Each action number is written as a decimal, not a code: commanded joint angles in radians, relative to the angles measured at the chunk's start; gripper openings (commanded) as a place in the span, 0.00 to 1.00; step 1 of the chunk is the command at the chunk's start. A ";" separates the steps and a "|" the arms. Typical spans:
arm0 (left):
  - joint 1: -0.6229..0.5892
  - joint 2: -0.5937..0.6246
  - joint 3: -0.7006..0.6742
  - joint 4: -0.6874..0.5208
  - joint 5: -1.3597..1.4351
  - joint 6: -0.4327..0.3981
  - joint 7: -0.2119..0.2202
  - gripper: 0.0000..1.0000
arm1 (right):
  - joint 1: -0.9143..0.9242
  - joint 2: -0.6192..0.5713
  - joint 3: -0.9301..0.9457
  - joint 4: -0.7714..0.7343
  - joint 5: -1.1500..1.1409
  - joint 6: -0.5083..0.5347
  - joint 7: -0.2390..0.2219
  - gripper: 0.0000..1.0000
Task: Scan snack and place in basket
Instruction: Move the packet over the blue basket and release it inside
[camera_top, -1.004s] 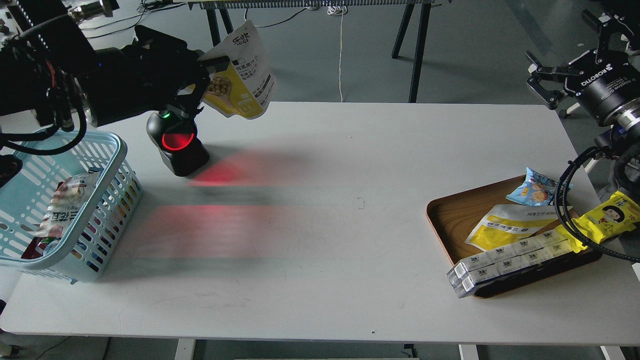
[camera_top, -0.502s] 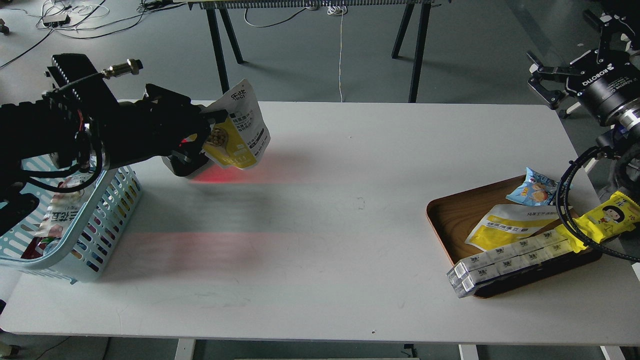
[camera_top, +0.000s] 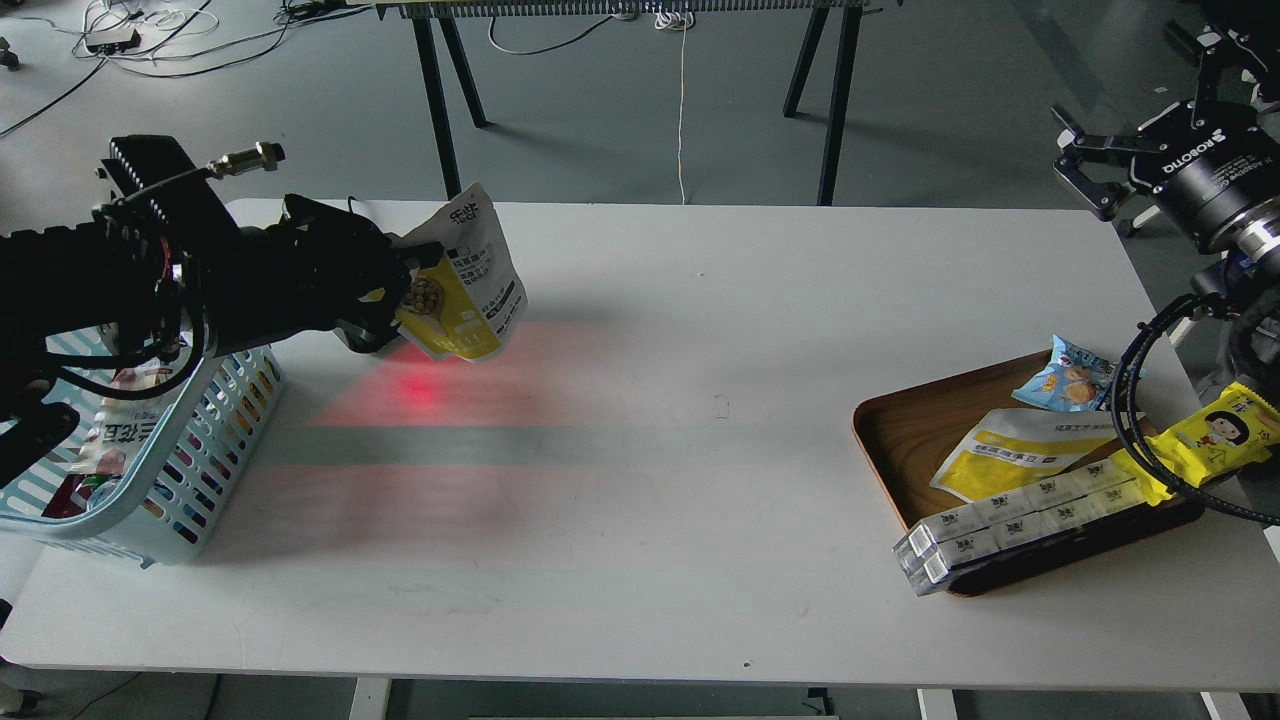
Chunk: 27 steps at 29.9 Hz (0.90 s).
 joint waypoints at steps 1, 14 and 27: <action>-0.007 0.012 -0.016 -0.003 0.000 0.001 -0.005 0.00 | 0.000 0.002 0.000 0.000 0.000 -0.001 0.000 0.96; -0.020 0.337 -0.122 -0.008 0.000 0.042 -0.022 0.00 | 0.008 0.009 0.000 0.002 0.000 -0.005 0.002 0.96; -0.006 0.675 0.149 0.077 -0.112 0.317 -0.053 0.00 | 0.015 0.011 0.000 0.000 0.000 -0.002 0.002 0.96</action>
